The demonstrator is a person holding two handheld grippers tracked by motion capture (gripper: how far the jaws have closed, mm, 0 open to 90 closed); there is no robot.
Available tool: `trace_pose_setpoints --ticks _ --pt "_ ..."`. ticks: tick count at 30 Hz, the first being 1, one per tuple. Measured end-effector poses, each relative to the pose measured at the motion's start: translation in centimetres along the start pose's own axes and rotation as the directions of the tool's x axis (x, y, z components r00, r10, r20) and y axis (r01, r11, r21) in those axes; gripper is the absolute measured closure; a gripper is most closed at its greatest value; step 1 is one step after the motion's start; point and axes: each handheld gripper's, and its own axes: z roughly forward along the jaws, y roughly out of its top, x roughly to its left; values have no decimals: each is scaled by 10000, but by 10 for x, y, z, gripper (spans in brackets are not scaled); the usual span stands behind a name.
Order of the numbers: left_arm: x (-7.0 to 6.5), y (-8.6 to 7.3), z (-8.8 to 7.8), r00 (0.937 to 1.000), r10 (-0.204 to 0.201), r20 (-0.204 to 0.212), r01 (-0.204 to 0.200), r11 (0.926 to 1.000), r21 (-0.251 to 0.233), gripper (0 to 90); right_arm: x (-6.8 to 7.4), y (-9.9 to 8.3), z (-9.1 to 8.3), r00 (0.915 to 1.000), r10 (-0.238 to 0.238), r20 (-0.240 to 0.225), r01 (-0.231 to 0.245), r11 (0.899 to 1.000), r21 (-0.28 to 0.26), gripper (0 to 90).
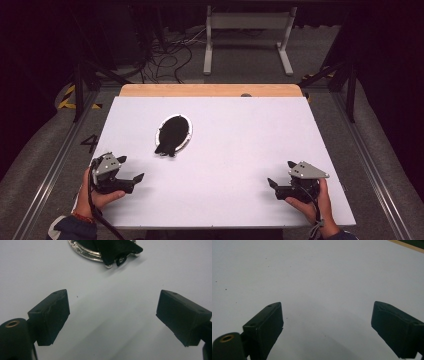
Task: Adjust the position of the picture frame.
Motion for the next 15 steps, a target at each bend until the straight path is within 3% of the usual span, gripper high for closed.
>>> trace_pose_setpoints --ticks 2,5,12,13,15 --pt "2 0 1 9999 -22 -117 23 9999 143 154 0 0 0 10000 24 20 -24 10000 41 109" --pt "4 -1 -3 9998 -45 -184 41 9998 -209 186 0 0 1 10000 39 77 -39 10000 47 109" --pt "10 0 -5 9997 41 -239 -48 9996 -291 276 3 3 4 9999 109 116 -110 9999 85 120" --pt "13 3 -5 10000 -69 -7 69 9992 -390 353 3 2 4 9998 150 94 -151 9998 104 147" --pt "15 6 -4 10000 -49 77 52 9993 -366 360 3 2 4 9999 158 57 -158 9998 116 180"
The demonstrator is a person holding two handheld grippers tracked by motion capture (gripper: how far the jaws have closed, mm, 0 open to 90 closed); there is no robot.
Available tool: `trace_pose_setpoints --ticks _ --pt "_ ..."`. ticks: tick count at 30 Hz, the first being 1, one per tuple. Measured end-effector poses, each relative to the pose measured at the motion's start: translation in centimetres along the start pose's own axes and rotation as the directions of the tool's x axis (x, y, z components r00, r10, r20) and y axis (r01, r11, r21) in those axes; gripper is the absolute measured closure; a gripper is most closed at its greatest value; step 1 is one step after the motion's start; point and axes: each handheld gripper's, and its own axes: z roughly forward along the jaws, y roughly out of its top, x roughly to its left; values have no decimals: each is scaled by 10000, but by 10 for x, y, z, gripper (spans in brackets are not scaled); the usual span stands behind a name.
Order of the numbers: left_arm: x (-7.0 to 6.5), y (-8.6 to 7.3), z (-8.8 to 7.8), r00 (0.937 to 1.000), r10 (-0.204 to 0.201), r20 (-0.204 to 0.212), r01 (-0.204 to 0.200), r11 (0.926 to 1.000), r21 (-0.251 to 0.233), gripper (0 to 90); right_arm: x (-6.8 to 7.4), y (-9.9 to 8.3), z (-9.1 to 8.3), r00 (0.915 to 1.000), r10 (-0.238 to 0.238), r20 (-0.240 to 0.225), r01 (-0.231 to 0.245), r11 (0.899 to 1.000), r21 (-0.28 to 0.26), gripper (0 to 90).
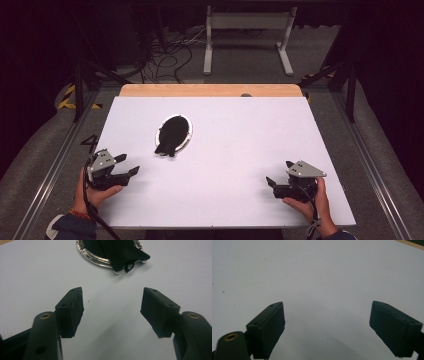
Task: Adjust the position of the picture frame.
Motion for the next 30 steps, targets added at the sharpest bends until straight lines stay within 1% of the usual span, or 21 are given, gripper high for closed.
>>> trace_pose_setpoints --ticks 1,2,4,6,8,10,11,13,14,15,16,17,18,19,21,23,25,26,27,28,30 --pt "2 3 1 10000 27 -18 -27 10000 -34 389 0 0 -1 10000 -32 -62 32 10000 13 231" --pt "3 6 2 10000 -19 63 20 9999 -120 449 0 -1 -2 9998 -11 -192 10 10000 -59 252" --pt "7 12 5 9999 30 146 -27 9998 -209 510 -1 0 -4 9993 19 -372 -26 9998 -199 302" --pt "9 17 7 10000 2 2 -2 9999 -157 575 -1 0 -5 9992 82 -392 -95 9995 -317 340" --pt "13 23 10 9997 -258 -32 257 9990 -371 624 -1 0 -4 9990 112 -440 -124 9995 -280 384" --pt "17 26 12 9992 -245 -313 229 9985 -498 683 -1 -1 -3 9989 95 -461 -107 9996 -253 428" --pt "18 28 14 9991 -199 -366 180 9985 -508 705 -1 -1 -3 9989 77 -464 -87 9997 -228 440" --pt "21 31 21 9982 -370 -466 348 9983 -470 718 0 -2 -4 9986 66 -523 -80 9996 -264 483" --pt "21 31 21 9982 -370 -466 348 9983 -470 732 0 -2 -4 9984 45 -567 -61 9996 -291 511" --pt "23 33 26 9972 -560 -487 538 9976 -446 739 0 -2 -5 9982 39 -606 -60 9994 -348 532" --pt "24 35 28 9969 -599 -503 580 9976 -381 753 0 -2 -5 9979 29 -640 -51 9994 -355 550" --pt "24 35 28 9969 -599 -503 580 9976 -381 787 0 -2 -5 9977 -4 -677 -20 9994 -354 575" --pt "25 38 32 9966 -629 -524 610 9975 -368 817 0 -2 -5 9976 -37 -684 13 9994 -353 600" --pt "26 40 34 9969 -545 -577 530 9983 -257 836 1 -2 -5 9975 -49 -704 24 9994 -358 623" --pt "26 44 41 9961 -742 -476 732 9971 -220 871 1 -2 -6 9970 -95 -768 65 9992 -389 663" --pt "26 46 43 9960 -774 -451 767 9969 -165 880 2 -2 -6 9967 -143 -794 114 9993 -368 683" --pt "27 50 50 9961 -795 -393 791 9968 -121 877 3 -2 -6 9962 -212 -842 185 9993 -337 729" --pt "27 53 57 9956 -837 -428 835 9965 -70 874 3 -2 -6 9962 -238 -838 212 9993 -311 758" --pt "26 54 62 9956 -825 -446 826 9966 15 874 3 -2 -5 9962 -241 -842 216 9993 -304 766" --pt "25 55 67 9964 -702 -467 712 9973 199 873 3 -2 -6 9963 -247 -821 224 9993 -284 777" --pt "26 56 74 9960 -792 -406 807 9961 364 871 3 -2 -6 9967 -219 -783 196 9994 -297 790"
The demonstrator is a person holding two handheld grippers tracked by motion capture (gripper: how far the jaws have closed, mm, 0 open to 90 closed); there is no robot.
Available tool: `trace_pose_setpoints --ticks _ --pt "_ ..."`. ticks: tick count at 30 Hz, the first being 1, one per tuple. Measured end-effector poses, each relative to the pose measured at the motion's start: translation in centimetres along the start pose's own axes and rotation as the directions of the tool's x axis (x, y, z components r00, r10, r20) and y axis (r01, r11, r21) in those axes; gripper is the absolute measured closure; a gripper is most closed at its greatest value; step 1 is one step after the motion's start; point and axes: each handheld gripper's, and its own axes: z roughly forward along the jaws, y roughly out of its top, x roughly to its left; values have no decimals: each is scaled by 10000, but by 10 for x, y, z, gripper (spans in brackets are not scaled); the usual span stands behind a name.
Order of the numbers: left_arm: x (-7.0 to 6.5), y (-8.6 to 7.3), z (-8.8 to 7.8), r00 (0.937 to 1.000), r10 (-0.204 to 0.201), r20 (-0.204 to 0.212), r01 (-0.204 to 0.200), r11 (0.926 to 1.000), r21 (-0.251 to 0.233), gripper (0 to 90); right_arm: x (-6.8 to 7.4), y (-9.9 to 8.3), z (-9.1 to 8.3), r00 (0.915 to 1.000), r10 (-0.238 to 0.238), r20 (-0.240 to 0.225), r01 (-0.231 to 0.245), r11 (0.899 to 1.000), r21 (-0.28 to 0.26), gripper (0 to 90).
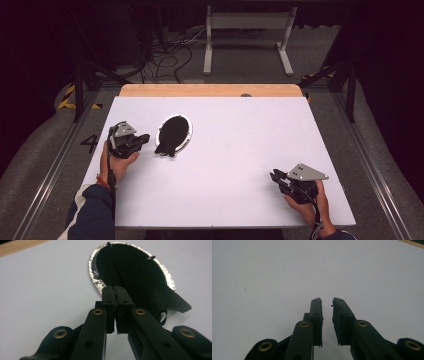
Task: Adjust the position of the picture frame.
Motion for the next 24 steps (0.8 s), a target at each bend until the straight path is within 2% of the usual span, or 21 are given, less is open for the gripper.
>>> trace_pose_setpoints --ticks 4,9,12,14,24 --pt "1 5 13 9994 -338 -37 339 9993 126 870 -2 -1 0 10000 85 0 -85 10000 -11 790" --pt "-1 7 24 9998 -68 -183 76 9991 422 869 -2 -1 0 9999 98 -25 -98 10000 2 788" --pt "-3 6 31 9998 -143 -116 150 9979 631 868 -2 -1 0 9999 96 -31 -96 10000 -3 788" --pt "-5 6 35 9999 35 119 -46 9958 919 868 -2 -1 1 9999 111 -42 -111 9999 6 788" --pt "-10 6 37 9997 -44 240 22 9957 922 898 -1 -1 2 9998 -1 -196 1 10000 40 786"
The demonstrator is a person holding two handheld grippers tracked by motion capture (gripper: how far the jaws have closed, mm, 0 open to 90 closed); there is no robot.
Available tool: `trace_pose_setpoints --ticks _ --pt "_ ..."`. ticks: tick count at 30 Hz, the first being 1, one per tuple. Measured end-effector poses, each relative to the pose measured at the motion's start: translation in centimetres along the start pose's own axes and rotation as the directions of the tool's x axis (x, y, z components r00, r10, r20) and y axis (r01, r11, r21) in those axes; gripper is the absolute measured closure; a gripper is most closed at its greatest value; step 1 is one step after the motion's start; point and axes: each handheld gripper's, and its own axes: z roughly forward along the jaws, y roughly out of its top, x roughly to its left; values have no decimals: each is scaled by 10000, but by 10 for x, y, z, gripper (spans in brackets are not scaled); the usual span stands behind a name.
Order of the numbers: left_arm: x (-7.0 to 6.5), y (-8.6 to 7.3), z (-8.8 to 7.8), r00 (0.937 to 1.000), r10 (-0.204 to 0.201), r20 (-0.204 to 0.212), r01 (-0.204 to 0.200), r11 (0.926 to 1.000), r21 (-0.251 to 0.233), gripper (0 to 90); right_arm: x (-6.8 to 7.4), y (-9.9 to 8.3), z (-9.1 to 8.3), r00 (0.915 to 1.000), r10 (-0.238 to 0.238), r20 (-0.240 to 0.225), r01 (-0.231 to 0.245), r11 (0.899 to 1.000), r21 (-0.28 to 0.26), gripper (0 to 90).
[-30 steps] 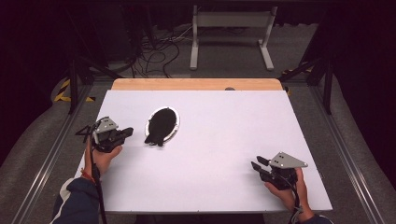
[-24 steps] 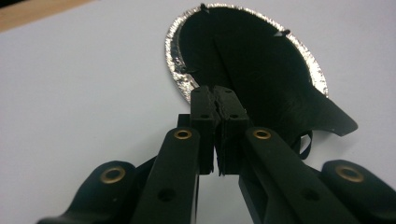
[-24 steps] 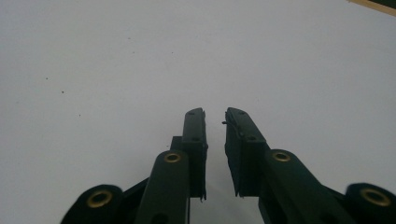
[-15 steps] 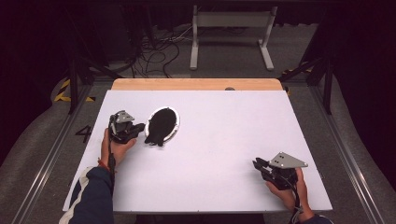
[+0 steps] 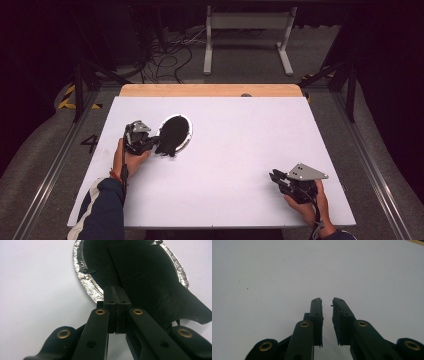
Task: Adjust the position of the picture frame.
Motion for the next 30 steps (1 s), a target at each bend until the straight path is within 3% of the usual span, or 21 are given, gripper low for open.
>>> trace_pose_setpoints --ticks 8,11,20,30 --pt "-8 4 4 9995 289 83 -289 9996 28 897 1 0 1 10000 -67 -62 67 10000 38 786" --pt "-8 3 4 9998 144 159 -144 9999 -16 886 1 0 0 10000 -54 -56 54 10000 38 785" --pt "-11 2 0 9990 196 411 -199 9998 80 859 2 1 0 10000 -57 -42 57 10000 21 786" --pt "-14 1 0 9992 210 340 -211 9998 48 879 4 9 8 9999 -111 -57 111 9999 -7 797"
